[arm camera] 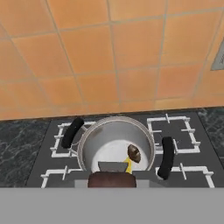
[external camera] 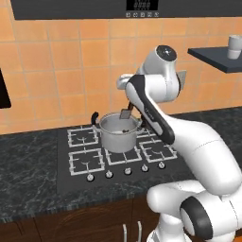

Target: Put the lemon wedge and mushroom in the pot. Retrieve the spatula and lightly stir the vegetables in the pot.

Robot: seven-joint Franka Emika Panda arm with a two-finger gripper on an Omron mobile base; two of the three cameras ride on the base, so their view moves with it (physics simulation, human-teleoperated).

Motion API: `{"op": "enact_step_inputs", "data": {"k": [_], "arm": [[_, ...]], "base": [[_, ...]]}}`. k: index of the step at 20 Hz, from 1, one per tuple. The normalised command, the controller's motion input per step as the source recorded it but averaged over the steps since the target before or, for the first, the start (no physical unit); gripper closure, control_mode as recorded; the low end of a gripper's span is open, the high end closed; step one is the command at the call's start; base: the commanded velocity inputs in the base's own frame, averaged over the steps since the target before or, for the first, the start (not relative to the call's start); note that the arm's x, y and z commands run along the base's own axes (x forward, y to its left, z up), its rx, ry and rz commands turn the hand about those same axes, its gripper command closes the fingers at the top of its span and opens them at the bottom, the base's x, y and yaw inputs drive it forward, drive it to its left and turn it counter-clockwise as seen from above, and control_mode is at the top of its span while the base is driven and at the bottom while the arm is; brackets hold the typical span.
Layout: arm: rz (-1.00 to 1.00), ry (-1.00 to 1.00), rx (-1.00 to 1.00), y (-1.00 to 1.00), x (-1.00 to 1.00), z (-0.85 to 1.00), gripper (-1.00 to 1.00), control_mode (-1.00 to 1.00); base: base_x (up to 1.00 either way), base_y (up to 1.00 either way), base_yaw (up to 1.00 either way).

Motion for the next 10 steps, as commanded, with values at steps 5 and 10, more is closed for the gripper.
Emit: {"op": "enact_step_inputs", "data": {"k": [5, 10], "arm": [[-0.03, 0.13, -0.03, 0.14, 0.72, -0.50, 1.00, -1.00], [0.00, 0.14, 0.00, 0.03, 0.45, -0.39, 1.00, -1.00]], "base": [[0.00, 0.00, 0.00], [0.00, 0.00, 0.00]]}}
